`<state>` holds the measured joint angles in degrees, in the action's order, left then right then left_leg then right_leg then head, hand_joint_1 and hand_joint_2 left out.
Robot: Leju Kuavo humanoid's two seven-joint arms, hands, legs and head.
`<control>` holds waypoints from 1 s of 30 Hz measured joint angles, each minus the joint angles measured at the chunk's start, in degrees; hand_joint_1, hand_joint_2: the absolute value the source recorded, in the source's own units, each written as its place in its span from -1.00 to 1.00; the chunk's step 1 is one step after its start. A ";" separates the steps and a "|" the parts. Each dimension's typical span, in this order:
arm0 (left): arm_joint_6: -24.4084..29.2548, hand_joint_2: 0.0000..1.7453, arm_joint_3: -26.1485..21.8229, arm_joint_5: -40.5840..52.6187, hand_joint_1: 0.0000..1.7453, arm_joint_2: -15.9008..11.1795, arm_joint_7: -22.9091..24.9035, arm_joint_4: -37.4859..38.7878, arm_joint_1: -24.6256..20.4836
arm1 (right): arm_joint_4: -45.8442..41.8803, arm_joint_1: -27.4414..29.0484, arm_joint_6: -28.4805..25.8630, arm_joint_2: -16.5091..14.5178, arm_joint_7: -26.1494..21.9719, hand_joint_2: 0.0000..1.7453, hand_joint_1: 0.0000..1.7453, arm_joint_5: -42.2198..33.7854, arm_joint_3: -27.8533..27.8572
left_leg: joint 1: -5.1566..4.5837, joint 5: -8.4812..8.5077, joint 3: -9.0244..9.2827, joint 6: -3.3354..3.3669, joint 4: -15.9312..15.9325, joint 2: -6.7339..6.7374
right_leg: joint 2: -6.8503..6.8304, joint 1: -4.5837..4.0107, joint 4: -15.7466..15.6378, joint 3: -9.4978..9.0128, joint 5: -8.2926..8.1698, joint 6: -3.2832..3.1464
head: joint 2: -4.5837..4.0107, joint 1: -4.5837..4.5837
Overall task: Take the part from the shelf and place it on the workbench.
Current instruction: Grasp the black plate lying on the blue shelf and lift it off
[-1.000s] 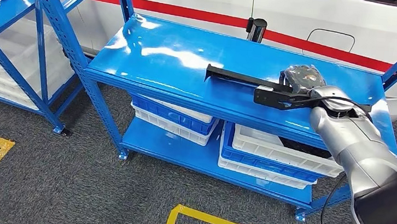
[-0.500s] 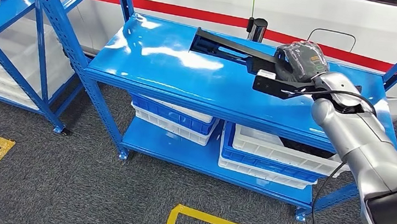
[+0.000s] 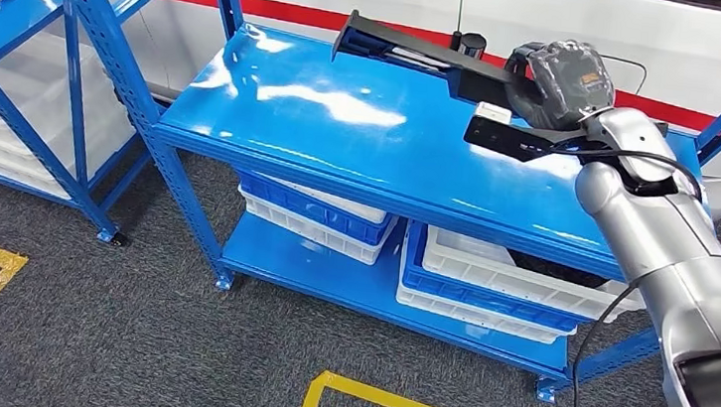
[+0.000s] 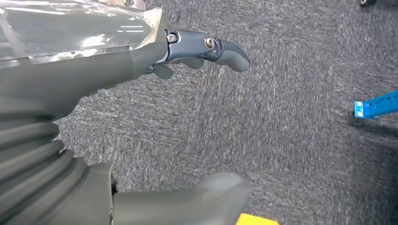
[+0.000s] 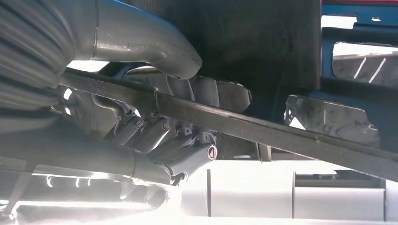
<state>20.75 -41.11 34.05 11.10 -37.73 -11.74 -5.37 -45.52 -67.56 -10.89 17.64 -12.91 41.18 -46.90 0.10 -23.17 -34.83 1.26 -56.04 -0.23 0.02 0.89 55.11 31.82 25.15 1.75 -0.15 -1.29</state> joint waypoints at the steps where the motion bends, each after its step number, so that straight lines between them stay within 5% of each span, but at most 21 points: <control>1: 0.30 1.00 -0.13 -0.14 -1.00 0.01 0.09 0.00 0.00 | -0.25 0.02 0.25 -0.07 -0.15 1.00 1.00 0.27 0.53 | 0.00 0.00 0.00 0.00 0.00 0.00 | 0.00 0.00 0.00 0.00 0.00 0.00 | 0.00 0.01; 13: -1.47 1.00 -0.79 2.58 -1.00 0.34 12.96 0.07 -0.03 | 0.81 2.81 -0.92 -2.39 -0.95 1.00 1.00 2.09 5.07 | -0.06 -0.05 -0.03 0.05 -0.07 -0.05 | -0.03 0.05 -0.03 0.00 -0.01 0.02 | 0.01 0.01; 21: -3.73 1.00 0.66 5.27 -1.00 0.42 14.51 0.07 -0.48 | 3.64 5.36 -2.48 -2.85 -2.26 1.00 1.00 3.01 8.09 | -0.44 -0.25 0.03 1.39 -0.18 0.02 | 0.00 0.78 -0.04 0.07 0.07 1.04 | 0.02 -0.02; 23: -3.80 1.00 0.79 5.29 -1.00 0.44 14.36 0.07 -0.54 | 4.17 5.56 -2.63 -3.14 -2.42 1.00 1.00 3.49 8.53 | -0.27 0.31 0.44 1.98 0.57 0.22 | 0.00 0.83 2.11 1.13 1.45 1.00 | 0.01 0.08; 27: -3.80 1.00 1.04 5.45 -1.00 0.47 14.15 0.07 -0.69 | 5.31 6.47 -2.79 -3.72 -2.45 1.00 1.00 4.08 8.81 | -0.17 0.58 0.64 2.29 0.92 0.26 | 0.01 0.74 16.25 7.74 6.79 0.52 | 0.01 0.22; 28: -3.81 1.00 1.08 5.46 -1.00 0.48 14.14 0.07 -0.66 | 5.57 6.80 -2.79 -3.79 -2.45 1.00 1.00 4.13 8.90 | -0.14 0.58 0.61 2.28 0.88 0.16 | 0.02 0.75 17.53 8.39 6.70 0.88 | 0.01 0.25; 30: -3.85 1.00 1.10 5.51 -1.00 0.49 14.14 0.07 -0.61 | 5.96 7.11 -2.79 -3.95 -2.48 1.00 1.00 4.21 9.15 | 0.05 0.49 0.42 2.08 0.48 -0.03 | -0.02 1.09 13.22 6.37 4.16 2.04 | 0.01 0.25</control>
<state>16.90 -40.01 39.56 11.59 -23.58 -11.67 -5.97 -39.56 -60.45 -13.68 13.69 -15.39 45.39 -37.75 0.15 -22.68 -34.41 3.34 -55.56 -0.26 0.00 1.98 68.33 38.19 29.31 3.79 -0.14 -1.04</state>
